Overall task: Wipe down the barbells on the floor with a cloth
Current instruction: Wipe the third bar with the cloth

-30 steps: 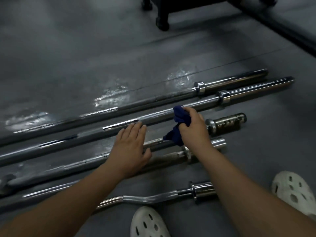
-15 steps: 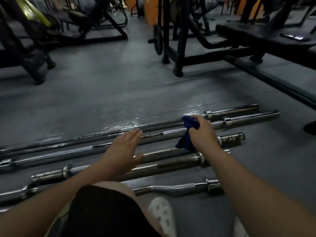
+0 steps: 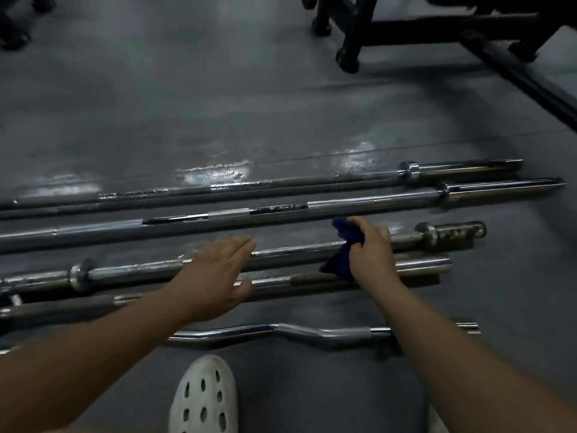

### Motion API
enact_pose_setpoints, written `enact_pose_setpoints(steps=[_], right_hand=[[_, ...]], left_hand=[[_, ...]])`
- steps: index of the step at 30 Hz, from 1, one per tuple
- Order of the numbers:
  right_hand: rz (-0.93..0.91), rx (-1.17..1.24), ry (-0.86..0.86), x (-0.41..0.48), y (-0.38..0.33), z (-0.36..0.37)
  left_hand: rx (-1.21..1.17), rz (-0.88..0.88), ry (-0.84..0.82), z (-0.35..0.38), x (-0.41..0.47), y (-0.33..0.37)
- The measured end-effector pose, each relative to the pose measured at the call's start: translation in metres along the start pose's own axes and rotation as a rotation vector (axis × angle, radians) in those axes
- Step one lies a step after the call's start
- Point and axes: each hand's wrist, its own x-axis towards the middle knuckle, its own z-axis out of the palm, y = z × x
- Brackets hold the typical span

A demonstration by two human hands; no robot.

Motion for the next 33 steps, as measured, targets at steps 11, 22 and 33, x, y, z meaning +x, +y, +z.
enact_pose_setpoints(steps=[11, 22, 33], right_hand=[[0.145, -0.265, 0.082, 0.097, 0.087, 0.072], [-0.088, -0.531, 0.106, 0.094, 0.106, 0.093], [-0.334, -0.702, 0.005, 0.093, 0.110, 0.093]], left_hand=[[-0.091, 0.016, -0.113, 0.081, 0.114, -0.026], [-0.172, -0.018, -0.128, 0.126, 0.119, -0.039], [-0.087, -0.014, -0.101, 0.122, 0.100, -0.055]])
